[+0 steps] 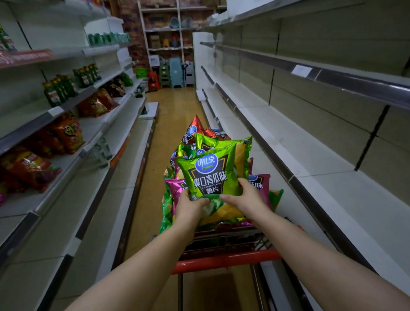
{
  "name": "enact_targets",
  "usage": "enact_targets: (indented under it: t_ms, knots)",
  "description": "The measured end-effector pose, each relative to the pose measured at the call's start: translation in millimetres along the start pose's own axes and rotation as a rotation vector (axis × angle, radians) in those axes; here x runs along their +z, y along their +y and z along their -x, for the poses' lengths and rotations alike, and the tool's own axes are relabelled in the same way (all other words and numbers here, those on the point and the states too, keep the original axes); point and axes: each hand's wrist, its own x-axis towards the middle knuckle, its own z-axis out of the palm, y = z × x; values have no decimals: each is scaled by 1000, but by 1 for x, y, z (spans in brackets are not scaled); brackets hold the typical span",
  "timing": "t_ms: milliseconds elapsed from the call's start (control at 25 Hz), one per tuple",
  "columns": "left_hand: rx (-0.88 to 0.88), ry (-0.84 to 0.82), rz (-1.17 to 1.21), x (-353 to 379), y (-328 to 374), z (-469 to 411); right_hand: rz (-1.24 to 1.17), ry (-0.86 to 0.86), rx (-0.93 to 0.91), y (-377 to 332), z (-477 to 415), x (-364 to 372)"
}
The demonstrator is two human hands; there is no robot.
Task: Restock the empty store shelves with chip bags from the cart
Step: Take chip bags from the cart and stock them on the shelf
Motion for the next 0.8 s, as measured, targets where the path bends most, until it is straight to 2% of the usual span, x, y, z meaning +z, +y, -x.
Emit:
enact_targets:
  t_ms: [280,400,520,640,800]
  knots:
    - [279,5,-60,21,36,74,-268,108,-152,-29,68,-69]
    - [348,-88,-60,35,46,117,-327,168,-233,-38,106,-106]
    - [425,-194,28,47,50,161,-331,184,-292,-45,148,-140]
    - [483,-220,172,58,55,201,-294,193,-332,-50,187,-169]
    - [462,-271,359,73,68,239,-207,263,-365,-66,225,-201]
